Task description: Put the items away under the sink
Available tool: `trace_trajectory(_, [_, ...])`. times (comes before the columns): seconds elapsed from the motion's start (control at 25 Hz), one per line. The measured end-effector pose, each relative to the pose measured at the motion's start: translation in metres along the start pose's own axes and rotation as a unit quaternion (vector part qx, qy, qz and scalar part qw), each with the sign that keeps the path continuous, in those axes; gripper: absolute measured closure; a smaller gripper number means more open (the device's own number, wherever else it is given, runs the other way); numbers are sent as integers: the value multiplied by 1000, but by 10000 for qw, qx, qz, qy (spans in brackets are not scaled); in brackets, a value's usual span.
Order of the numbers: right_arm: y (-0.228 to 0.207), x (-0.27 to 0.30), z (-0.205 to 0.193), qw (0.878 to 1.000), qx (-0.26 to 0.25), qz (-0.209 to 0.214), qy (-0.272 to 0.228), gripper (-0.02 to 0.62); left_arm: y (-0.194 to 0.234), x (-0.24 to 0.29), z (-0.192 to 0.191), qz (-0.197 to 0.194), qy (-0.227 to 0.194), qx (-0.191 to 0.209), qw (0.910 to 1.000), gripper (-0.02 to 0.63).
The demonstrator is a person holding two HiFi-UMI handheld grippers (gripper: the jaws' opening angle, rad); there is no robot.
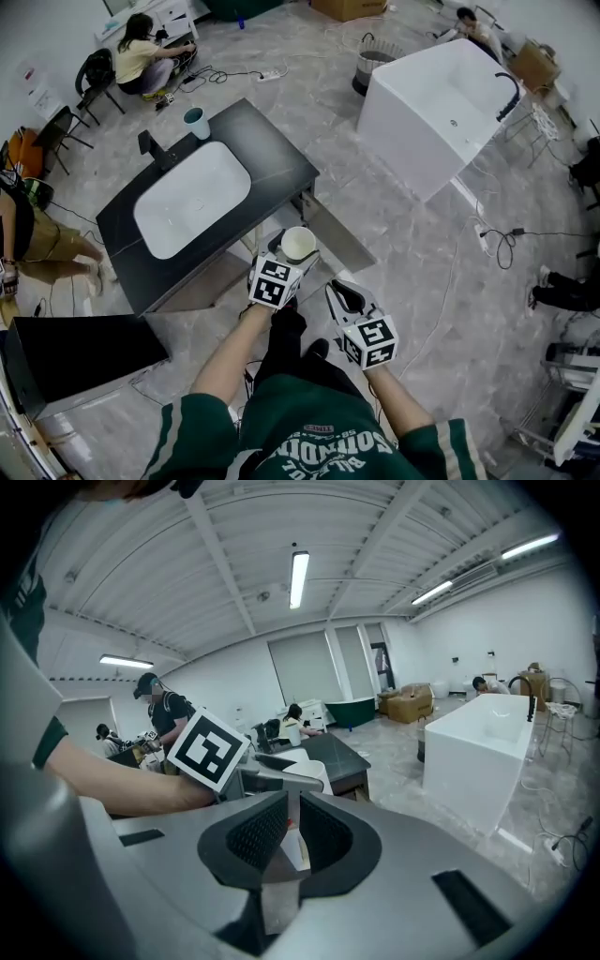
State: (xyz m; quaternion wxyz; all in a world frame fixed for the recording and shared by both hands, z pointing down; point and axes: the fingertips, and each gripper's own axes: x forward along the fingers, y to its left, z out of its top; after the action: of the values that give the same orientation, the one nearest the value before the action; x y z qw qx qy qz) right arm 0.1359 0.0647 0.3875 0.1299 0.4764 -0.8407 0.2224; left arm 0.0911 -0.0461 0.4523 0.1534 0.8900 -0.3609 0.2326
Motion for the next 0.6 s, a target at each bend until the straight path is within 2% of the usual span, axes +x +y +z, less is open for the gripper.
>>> trace_trajectory(0.16, [-24,30,-16,9999,-99,-29,-92,528,16,40,-27,-37,-10,82,10000,192])
trace_trajectory(0.28, [-41,60,-58,9999,-56,-24,-118,528,28,74,-76,-40,122,217,9997,192])
trace_trajectory(0.6, [-100,164,-173,9996,-270,30,-110,528,76,178,-191,5,77,276,9996,192])
